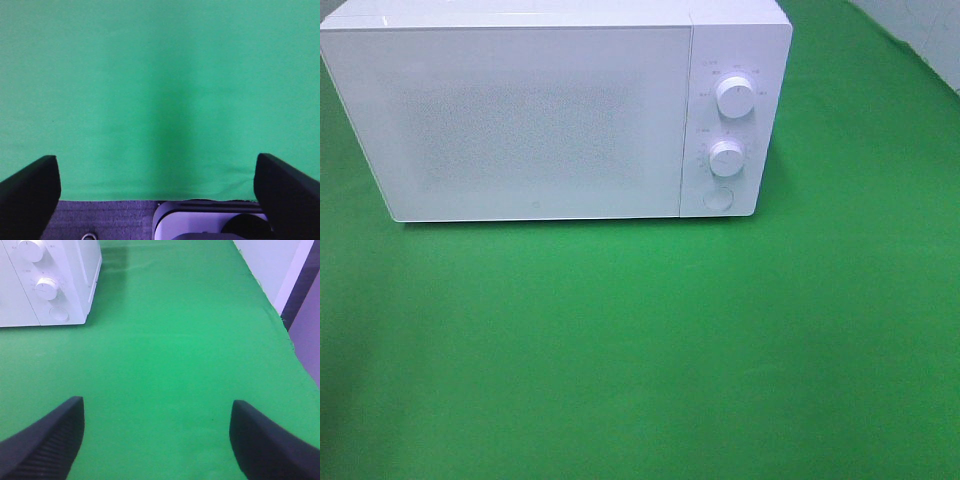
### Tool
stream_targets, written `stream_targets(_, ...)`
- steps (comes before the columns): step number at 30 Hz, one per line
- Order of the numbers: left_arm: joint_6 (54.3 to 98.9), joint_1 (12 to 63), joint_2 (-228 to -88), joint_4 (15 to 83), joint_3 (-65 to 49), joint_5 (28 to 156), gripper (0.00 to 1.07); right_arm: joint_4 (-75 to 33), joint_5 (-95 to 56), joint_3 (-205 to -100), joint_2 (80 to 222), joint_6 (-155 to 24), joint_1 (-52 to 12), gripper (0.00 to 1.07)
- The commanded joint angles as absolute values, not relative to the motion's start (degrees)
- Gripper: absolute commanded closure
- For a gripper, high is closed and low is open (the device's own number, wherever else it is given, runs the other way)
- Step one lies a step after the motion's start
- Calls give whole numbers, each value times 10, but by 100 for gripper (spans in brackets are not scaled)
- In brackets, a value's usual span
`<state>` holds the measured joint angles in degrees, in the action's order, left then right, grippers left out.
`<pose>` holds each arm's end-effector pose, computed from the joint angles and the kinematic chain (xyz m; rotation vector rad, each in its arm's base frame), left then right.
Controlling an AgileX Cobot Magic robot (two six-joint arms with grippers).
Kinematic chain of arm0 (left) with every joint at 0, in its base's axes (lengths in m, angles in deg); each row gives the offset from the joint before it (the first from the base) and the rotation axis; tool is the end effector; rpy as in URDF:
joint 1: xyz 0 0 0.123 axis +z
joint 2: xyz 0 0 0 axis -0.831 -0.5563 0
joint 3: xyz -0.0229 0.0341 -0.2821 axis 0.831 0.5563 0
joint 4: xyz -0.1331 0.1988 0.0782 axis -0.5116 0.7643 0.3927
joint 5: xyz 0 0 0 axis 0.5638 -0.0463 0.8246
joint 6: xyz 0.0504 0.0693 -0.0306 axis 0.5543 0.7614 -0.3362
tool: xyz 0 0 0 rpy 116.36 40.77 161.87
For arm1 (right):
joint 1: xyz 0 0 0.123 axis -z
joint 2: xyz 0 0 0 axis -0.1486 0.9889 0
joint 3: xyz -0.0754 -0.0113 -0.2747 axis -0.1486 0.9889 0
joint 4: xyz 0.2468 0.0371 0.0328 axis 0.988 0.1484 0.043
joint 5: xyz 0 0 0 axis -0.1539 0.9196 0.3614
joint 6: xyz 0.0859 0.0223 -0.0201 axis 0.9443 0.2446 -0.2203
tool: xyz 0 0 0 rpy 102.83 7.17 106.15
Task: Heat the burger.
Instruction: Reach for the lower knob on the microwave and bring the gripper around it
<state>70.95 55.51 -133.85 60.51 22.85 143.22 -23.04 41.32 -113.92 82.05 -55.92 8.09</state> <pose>0.1174 -0.0060 0.2902 -0.0446 2.6633 -0.0891 -0.0044 -0.0024 0.2841 0.0788 1.9755 0.0239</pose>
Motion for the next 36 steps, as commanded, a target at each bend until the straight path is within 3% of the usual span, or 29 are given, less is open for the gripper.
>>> stream_targets(1, 712, 556, -1269, 609, 265, 1420, 9, -234, 413, -1138, 805, -564, 85, 32)
stream_targets(9, 712, 556, -1116, 615, 336, 1401, 9, -234, 413, -1138, 805, -564, 85, 32)
stream_targets(27, 709, 556, -896, 619, 337, 1401, 9, -234, 413, -1138, 805, -564, 85, 32)
stream_targets(36, 710, 556, -878, 618, 337, 1400, 9, -234, 413, -1138, 807, -564, 85, 32)
